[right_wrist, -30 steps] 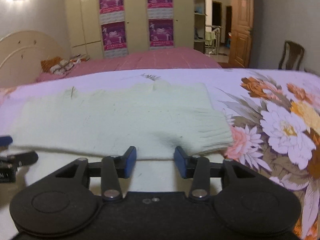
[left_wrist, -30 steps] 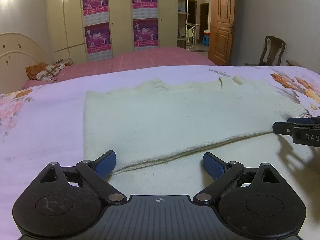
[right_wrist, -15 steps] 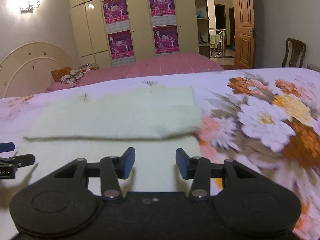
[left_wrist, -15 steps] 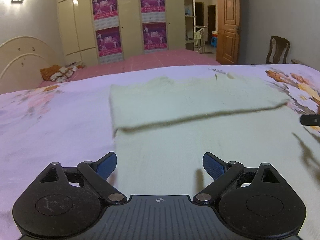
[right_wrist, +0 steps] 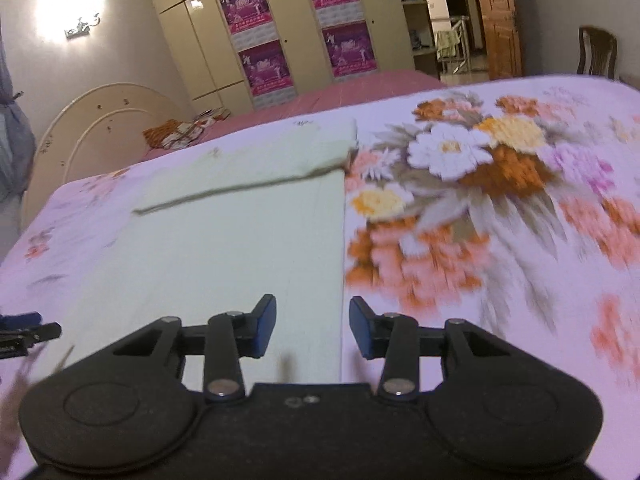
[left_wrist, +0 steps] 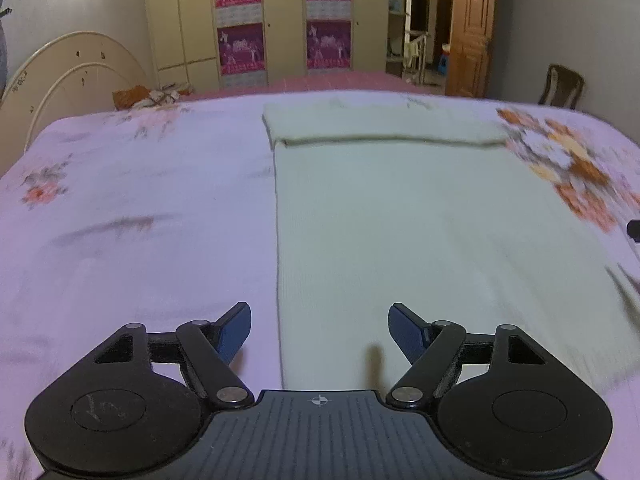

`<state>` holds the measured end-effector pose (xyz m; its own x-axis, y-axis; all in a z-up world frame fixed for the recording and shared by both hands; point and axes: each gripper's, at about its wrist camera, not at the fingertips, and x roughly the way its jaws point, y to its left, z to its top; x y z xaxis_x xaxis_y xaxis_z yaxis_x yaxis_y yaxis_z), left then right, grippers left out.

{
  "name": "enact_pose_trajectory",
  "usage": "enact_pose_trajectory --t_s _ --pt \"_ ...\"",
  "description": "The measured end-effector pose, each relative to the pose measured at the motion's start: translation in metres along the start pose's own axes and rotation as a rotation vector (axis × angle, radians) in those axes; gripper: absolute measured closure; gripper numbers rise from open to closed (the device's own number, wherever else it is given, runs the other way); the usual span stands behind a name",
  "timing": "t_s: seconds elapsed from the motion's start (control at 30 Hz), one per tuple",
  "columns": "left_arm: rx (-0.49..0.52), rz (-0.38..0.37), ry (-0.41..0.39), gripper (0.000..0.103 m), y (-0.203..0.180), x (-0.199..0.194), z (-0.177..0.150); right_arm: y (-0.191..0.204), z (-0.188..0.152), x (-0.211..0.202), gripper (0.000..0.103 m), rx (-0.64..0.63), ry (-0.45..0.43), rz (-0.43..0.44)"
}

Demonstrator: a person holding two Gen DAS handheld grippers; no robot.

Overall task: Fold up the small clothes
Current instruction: 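Move both grippers to the sweater hem, rolling them toward the edge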

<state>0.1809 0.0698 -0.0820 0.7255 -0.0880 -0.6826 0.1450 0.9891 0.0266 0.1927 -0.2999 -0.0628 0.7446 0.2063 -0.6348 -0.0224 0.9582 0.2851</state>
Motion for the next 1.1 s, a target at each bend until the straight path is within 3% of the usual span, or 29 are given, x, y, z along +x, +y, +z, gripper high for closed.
enact_pose_trajectory --t_s 0.1,0.23,0.4,0.63,0.8,0.97,1.1 --pt "-0.042 -0.015 0.031 0.029 0.002 -0.014 -0.013 -0.007 -0.021 -0.016 0.062 0.037 0.029 0.024" --pt "-0.175 -0.072 0.072 0.045 0.010 -0.026 -0.035 -0.012 -0.047 -0.032 0.062 0.108 0.067 0.059" --pt "-0.352 -0.143 0.111 0.046 0.024 -0.033 -0.065 -0.019 -0.069 -0.049 0.062 0.171 0.099 0.102" --pt "-0.502 -0.250 0.105 0.045 0.046 -0.025 -0.084 -0.046 -0.086 -0.054 0.061 0.337 0.121 0.158" --pt "-0.640 -0.366 0.095 0.044 0.067 -0.009 -0.088 -0.059 -0.096 -0.044 0.061 0.460 0.129 0.240" --pt "-0.801 -0.545 0.114 0.044 0.093 0.013 -0.098 -0.049 -0.095 -0.033 0.061 0.487 0.127 0.276" --pt "-0.788 -0.589 0.139 0.045 0.091 0.020 -0.100 -0.037 -0.092 -0.023 0.061 0.476 0.153 0.313"
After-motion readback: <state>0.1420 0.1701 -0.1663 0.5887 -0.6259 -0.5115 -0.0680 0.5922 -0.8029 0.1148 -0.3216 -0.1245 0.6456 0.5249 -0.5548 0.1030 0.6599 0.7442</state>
